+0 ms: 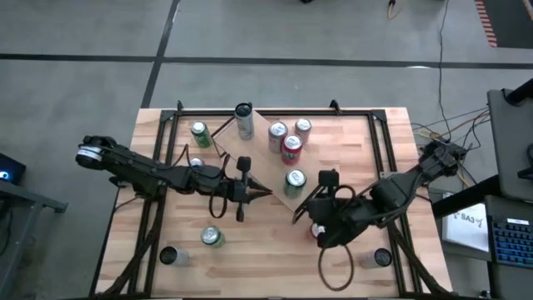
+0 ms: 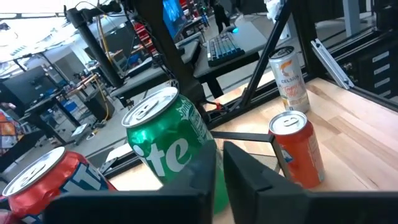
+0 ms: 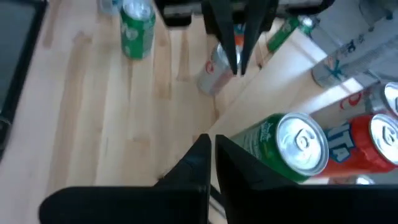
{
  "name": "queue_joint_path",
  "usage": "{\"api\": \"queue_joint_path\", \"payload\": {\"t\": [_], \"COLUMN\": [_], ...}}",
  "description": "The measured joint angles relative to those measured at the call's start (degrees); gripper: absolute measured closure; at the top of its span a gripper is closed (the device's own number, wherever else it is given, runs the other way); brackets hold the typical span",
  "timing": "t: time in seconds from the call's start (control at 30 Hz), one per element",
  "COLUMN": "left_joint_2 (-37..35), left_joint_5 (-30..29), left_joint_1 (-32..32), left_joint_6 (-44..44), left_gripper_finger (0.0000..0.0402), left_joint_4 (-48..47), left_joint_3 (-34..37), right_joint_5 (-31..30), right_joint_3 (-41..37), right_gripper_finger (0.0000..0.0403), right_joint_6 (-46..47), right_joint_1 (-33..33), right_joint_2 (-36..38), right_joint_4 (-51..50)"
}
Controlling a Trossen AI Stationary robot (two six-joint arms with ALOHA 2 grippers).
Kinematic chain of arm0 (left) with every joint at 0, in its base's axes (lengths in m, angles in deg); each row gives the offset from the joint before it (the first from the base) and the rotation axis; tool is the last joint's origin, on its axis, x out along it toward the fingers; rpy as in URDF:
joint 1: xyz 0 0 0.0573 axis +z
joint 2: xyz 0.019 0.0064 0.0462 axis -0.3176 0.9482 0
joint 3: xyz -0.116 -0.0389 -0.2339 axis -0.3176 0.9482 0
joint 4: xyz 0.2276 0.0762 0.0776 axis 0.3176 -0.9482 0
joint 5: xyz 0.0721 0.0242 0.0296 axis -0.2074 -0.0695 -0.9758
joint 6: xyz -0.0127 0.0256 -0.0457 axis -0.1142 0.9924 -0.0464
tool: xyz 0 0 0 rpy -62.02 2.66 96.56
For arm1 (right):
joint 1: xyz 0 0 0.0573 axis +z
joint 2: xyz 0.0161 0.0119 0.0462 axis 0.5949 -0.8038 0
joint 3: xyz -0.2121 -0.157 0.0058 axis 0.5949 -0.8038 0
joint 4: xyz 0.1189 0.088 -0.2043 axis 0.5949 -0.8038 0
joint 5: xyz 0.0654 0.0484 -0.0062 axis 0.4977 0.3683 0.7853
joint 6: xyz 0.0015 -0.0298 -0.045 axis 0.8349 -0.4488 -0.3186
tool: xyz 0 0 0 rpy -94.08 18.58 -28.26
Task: Place canned beverage on shelf
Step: Put the bottom right green soda can on the shelf
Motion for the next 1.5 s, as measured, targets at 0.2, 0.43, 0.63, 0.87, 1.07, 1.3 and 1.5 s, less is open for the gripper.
{"api": "queue_joint_path", "payload": {"t": [0.2, 0.43, 0.63, 0.87, 1.07, 1.3, 1.5], "left_joint_2": [0.1, 4.1, 8.2, 9.6, 11.1, 13.5, 13.9], "left_joint_5": [-0.1, -0.2, -5.9, -10.5, -10.6, -10.6, -10.6], "left_joint_1": [0.5, 2.1, 2.4, 2.8, 3.4, 3.4, 3.2], "left_joint_6": [0.0, -0.3, 0.1, 1.0, -0.1, 0.1, 0.2], "left_gripper_finger": [0.0397, 0.0401, 0.0401, 0.0401, 0.0401, 0.0401, 0.0401], "left_joint_4": [1.3, 7.2, 13.1, 13.5, 13.4, 12.8, 10.9], "left_joint_3": [0.0, 0.0, 0.0, -0.3, -1.4, -3.4, -4.8], "right_joint_5": [-1.6, -4.3, -7.8, -15.3, -16.9, -18.0, -19.2], "right_joint_3": [-18.0, -34.6, -43.3, -49.3, -49.3, -48.0, -48.0], "right_gripper_finger": [0.0390, 0.0390, 0.0390, 0.0390, 0.0390, 0.0390, 0.0390], "right_joint_6": [-2.4, -2.5, -3.8, -4.7, -4.0, -4.0, -4.0], "right_joint_1": [0.0, 0.0, 0.0, -0.5, -0.9, -1.0, -0.9], "right_joint_2": [9.2, 15.7, 17.0, 16.9, 17.0, 16.8, 16.9], "right_joint_4": [17.0, 33.2, 46.1, 53.2, 53.9, 53.6, 52.6]}}
